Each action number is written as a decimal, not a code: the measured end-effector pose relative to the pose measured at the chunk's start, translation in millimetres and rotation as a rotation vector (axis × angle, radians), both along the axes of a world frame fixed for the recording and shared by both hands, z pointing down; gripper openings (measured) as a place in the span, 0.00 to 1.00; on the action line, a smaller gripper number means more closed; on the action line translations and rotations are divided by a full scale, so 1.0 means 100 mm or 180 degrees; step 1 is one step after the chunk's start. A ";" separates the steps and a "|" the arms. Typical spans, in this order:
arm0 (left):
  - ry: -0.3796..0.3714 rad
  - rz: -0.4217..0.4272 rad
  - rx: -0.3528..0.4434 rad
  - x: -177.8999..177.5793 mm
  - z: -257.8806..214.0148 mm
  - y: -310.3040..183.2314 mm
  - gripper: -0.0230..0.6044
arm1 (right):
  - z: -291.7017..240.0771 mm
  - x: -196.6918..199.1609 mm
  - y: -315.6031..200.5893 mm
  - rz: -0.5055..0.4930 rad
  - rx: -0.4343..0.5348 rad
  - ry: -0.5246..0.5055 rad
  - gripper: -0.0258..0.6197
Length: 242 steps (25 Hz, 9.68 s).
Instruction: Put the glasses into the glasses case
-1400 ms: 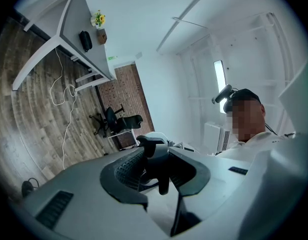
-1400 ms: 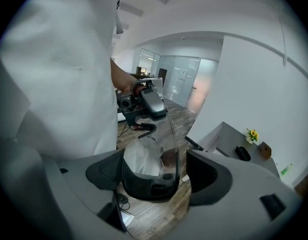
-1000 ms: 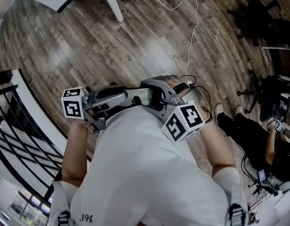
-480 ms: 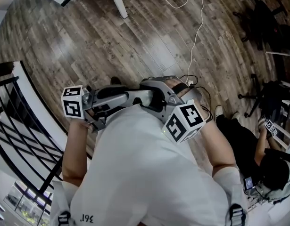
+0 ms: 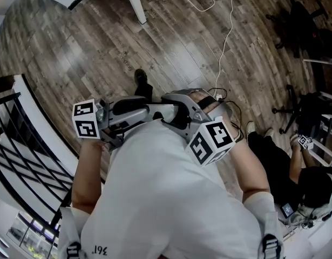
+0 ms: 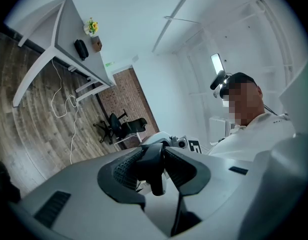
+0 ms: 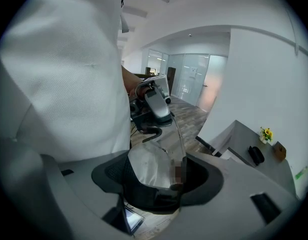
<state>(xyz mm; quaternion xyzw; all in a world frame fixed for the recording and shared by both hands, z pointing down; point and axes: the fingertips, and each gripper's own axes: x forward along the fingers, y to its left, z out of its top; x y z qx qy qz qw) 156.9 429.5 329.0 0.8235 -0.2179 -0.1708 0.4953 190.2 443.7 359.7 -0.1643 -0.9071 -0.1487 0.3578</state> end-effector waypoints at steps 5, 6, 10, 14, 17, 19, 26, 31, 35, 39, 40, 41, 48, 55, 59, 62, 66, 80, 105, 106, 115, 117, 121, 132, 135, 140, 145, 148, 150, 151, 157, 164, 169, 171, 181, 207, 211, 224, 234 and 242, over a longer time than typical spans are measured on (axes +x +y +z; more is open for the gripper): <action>-0.0149 -0.0025 0.0180 -0.08 -0.03 -0.07 0.26 | -0.03 -0.07 -0.07 0.0085 0.0093 -0.0022 0.48; -0.0166 -0.0039 0.0203 -0.18 -0.03 -0.16 0.26 | -0.02 -0.17 -0.16 0.0095 0.0107 -0.0012 0.48; -0.0205 -0.0115 0.0293 -0.71 -0.02 -0.55 0.27 | 0.00 -0.68 -0.54 0.0186 0.0134 -0.0009 0.48; -0.0225 -0.0146 0.0352 -1.03 -0.03 -0.76 0.28 | -0.03 -0.98 -0.74 0.0268 0.0201 0.0005 0.48; -0.0226 -0.0167 0.0425 -1.24 -0.05 -0.90 0.28 | -0.04 -1.18 -0.88 0.0346 0.0250 0.0035 0.48; -0.0231 -0.0206 0.0508 -1.37 -0.08 -0.98 0.28 | -0.05 -1.30 -0.96 0.0409 0.0261 0.0038 0.48; -0.0301 -0.0379 0.0757 -1.77 -0.13 -1.22 0.29 | -0.06 -1.67 -1.19 0.0569 0.0357 0.0026 0.48; -0.0333 -0.0501 0.0844 -1.98 -0.15 -1.28 0.30 | -0.07 -1.88 -1.26 0.0561 0.0409 0.0035 0.48; -0.0337 -0.0568 0.0848 -2.06 -0.15 -1.36 0.30 | -0.07 -1.94 -1.34 0.0506 0.0402 0.0046 0.48; -0.0387 -0.0702 0.0837 -2.16 -0.13 -1.44 0.30 | -0.05 -1.98 -1.44 0.0435 0.0380 0.0019 0.48; -0.0417 -0.0739 0.0824 -2.19 -0.11 -1.48 0.30 | -0.04 -1.99 -1.49 0.0413 0.0376 0.0007 0.48; -0.0450 -0.0773 0.0808 -2.22 -0.09 -1.54 0.30 | -0.02 -2.01 -1.55 0.0390 0.0371 -0.0003 0.48; -0.0581 -0.0986 0.0750 -2.30 -0.06 -2.06 0.30 | 0.01 -2.05 -2.11 0.0288 0.0381 -0.0082 0.48; -0.0630 -0.1101 0.0730 -2.20 -0.10 -2.76 0.30 | -0.03 -1.95 -2.82 0.0287 0.0385 -0.0133 0.48; -0.0648 -0.1183 0.0711 -2.15 -0.13 -3.10 0.30 | -0.05 -1.90 -3.15 0.0265 0.0375 -0.0156 0.48; -0.0663 -0.1234 0.0691 -2.12 -0.14 -3.28 0.30 | -0.05 -1.86 -3.33 0.0257 0.0357 -0.0181 0.48; -0.0673 -0.1265 0.0619 -2.08 -0.09 -3.45 0.30 | -0.01 -1.81 -3.49 0.0238 0.0316 -0.0180 0.48; -0.0670 -0.0939 0.0497 -2.28 0.06 -3.86 0.30 | 0.10 -2.02 -3.87 0.0417 0.0286 -0.0083 0.48; -0.0359 -0.0317 0.0511 -3.18 0.07 -4.57 0.30 | 0.12 -2.80 -4.45 0.1335 0.0371 0.0087 0.48; -0.0359 -0.0320 0.0507 -3.17 0.07 -4.59 0.30 | 0.13 -2.78 -4.47 0.1332 0.0367 0.0090 0.48; -0.0423 -0.0573 0.0430 -3.06 0.12 -4.78 0.30 | 0.21 -2.66 -4.73 0.1054 0.0321 0.0068 0.48; -0.0455 -0.0643 0.0423 -3.07 0.12 -4.81 0.30 | 0.21 -2.66 -4.79 0.0971 0.0327 0.0076 0.48; -0.0519 -0.0739 0.0380 -3.08 0.16 -4.85 0.30 | 0.25 -2.68 -4.85 0.0868 0.0320 0.0079 0.48; -0.0702 -0.0723 0.0132 -3.07 0.43 -5.17 0.30 | 0.44 -2.67 -5.15 0.0837 0.0387 0.0192 0.48; -0.0743 -0.0713 0.0120 -3.06 0.43 -5.15 0.30 | 0.43 -2.66 -5.13 0.0861 0.0415 0.0183 0.48; -0.0754 -0.0706 0.0068 -3.12 0.49 -5.27 0.30 | 0.48 -2.68 -5.25 0.0893 0.0454 0.0193 0.48; -0.0752 -0.0691 0.0023 -3.17 0.58 -5.48 0.30 | 0.58 -2.72 -5.46 0.0861 0.0492 0.0223 0.48; -0.0768 -0.0677 0.0040 -3.17 0.56 -5.47 0.30 | 0.56 -2.72 -5.45 0.0849 0.0539 0.0220 0.48; -0.0778 -0.0676 0.0052 -3.16 0.54 -5.47 0.30 | 0.54 -2.72 -5.46 0.0841 0.0568 0.0218 0.48; -0.0782 -0.0680 0.0057 -3.17 0.54 -5.47 0.30 | 0.54 -2.72 -5.46 0.0838 0.0581 0.0216 0.48; -0.0825 -0.0698 0.0080 -3.15 0.49 -5.54 0.30 | 0.53 -2.71 -5.55 0.0854 0.0644 0.0218 0.48; -0.0869 -0.0695 0.0057 -3.22 0.55 -5.70 0.30 | 0.63 -2.76 -5.72 0.0866 0.0671 0.0265 0.48; -0.0894 -0.0685 0.0033 -3.25 0.61 -5.89 0.30 | 0.73 -2.78 -5.93 0.0891 0.0704 0.0320 0.48; -0.0901 -0.0685 0.0031 -3.25 0.62 -5.95 0.30 | 0.76 -2.79 -6.00 0.0910 0.0707 0.0333 0.48; -0.0979 -0.0692 0.0036 -3.33 0.68 -6.15 0.30 | 0.86 -2.87 -6.20 0.0958 0.0729 0.0383 0.48; -0.1154 -0.0741 -0.0178 -3.49 1.12 -6.61 0.30 | 1.35 -3.00 -6.72 0.0908 0.0891 0.0643 0.48; -0.1202 -0.0733 -0.0238 -3.51 1.23 -6.69 0.30 | 1.45 -3.02 -6.81 0.0899 0.0965 0.0689 0.48; -0.1258 -0.0754 -0.0284 -3.56 1.48 -6.81 0.30 | 1.54 -3.09 -6.98 0.1139 0.0933 0.0629 0.48; -0.1492 -0.0662 -0.0231 -3.57 1.63 -6.84 0.30 | 1.62 -3.11 -6.86 0.1066 0.0662 0.0682 0.48; -0.2057 -0.0366 0.0032 -3.51 1.69 -6.81 0.30 | 1.54 -3.06 -6.96 0.1165 0.0070 0.0786 0.48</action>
